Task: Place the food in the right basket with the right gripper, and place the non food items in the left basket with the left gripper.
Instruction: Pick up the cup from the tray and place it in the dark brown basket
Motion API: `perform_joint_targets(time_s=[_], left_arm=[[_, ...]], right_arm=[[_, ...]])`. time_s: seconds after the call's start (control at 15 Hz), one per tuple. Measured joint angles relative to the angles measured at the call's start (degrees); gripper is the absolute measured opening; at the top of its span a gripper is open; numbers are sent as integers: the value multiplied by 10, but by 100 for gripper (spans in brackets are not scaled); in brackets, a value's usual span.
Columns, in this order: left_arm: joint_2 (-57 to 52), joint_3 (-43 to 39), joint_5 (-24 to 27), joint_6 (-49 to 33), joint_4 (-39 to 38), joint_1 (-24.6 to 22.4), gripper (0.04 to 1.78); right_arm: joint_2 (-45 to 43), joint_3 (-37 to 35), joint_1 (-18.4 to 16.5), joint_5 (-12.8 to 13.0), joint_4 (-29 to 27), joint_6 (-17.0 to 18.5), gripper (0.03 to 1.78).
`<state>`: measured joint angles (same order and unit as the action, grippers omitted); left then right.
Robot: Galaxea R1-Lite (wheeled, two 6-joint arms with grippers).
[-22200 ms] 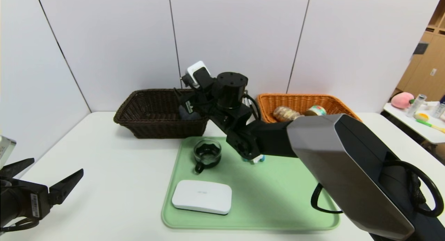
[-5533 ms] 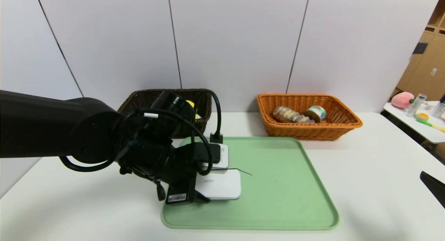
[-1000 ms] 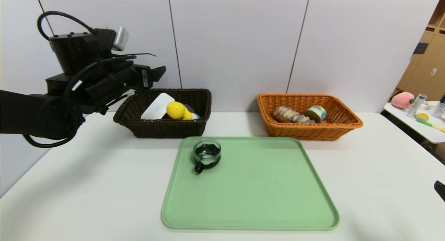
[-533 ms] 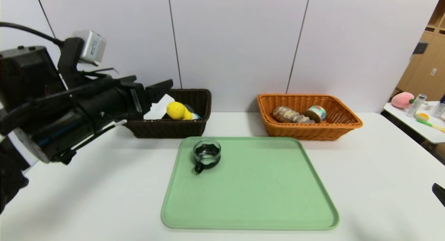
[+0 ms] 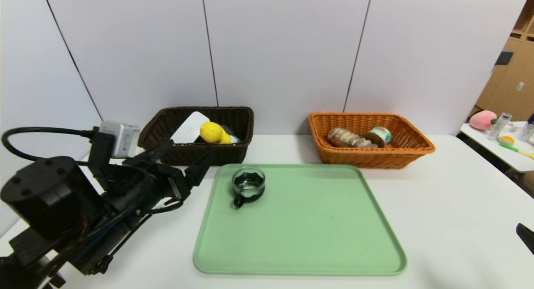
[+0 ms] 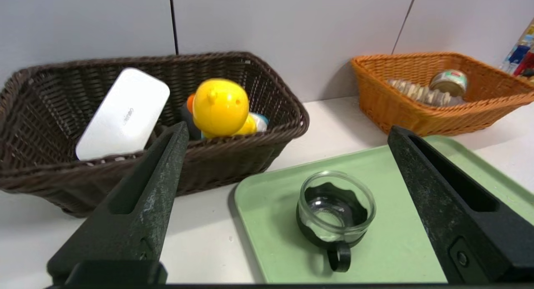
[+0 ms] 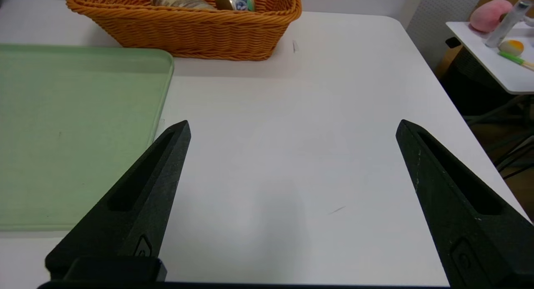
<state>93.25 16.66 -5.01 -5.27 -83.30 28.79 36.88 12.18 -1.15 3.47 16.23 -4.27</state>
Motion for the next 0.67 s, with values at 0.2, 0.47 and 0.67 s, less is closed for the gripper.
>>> perform_joint_targets(time_s=[0.2, 0.47, 0.67], left_arm=[[81, -13, -5, -3, -36, 10, 169], [169, 20, -13, -2, -39, 38, 169], [214, 45, -45, -4, -39, 65, 169]], right_arm=[[2, 2, 0, 1, 0, 0, 170], [3, 1, 0, 0, 0, 0, 170], [5, 2, 0, 0, 0, 0, 170]])
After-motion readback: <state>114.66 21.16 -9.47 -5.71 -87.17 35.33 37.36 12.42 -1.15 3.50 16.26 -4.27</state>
